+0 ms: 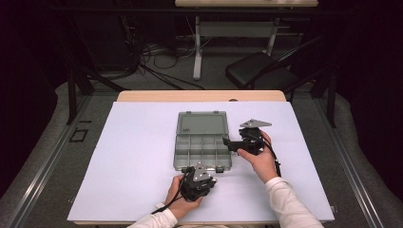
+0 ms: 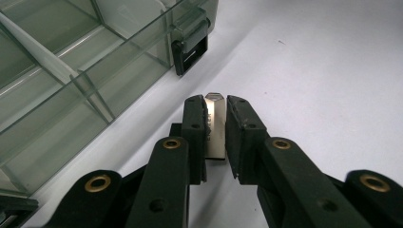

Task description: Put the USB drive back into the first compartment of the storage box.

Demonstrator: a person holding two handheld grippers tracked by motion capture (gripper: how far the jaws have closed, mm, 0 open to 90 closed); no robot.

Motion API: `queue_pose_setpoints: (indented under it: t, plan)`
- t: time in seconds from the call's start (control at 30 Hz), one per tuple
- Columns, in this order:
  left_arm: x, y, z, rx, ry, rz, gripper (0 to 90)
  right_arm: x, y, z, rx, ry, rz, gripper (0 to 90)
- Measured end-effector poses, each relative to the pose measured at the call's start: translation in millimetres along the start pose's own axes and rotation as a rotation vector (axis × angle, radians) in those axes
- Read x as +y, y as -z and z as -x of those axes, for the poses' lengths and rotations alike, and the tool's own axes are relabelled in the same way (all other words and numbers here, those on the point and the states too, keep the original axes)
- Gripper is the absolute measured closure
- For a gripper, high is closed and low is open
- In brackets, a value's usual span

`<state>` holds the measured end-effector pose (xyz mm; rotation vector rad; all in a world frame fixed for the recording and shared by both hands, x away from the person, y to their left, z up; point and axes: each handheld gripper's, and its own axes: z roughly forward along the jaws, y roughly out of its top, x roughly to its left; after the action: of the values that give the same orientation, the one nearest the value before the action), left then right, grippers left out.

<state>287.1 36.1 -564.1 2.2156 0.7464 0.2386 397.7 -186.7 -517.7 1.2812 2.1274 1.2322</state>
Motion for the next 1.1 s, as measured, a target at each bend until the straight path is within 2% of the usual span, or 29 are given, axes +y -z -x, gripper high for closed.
queue_pose_setpoints:
  t: [0.3,0.57,1.03,1.1]
  plan:
    - [0.1,0.0,-0.3,-0.002,0.0,0.001,78.8,0.1,0.0,-0.2,-0.002,0.004,0.001,19.9]
    - [1.8,3.8,-6.8,-0.008,0.032,0.008,78.9,0.1,0.3,0.3,-0.003,0.003,0.003,19.9]
    - [8.1,31.7,-31.2,0.029,0.103,0.09,78.9,0.3,1.0,1.3,-0.006,0.002,0.007,20.0]
    - [8.6,35.3,-34.6,0.022,0.114,0.1,78.9,0.3,0.9,1.3,-0.005,0.001,0.007,20.0]
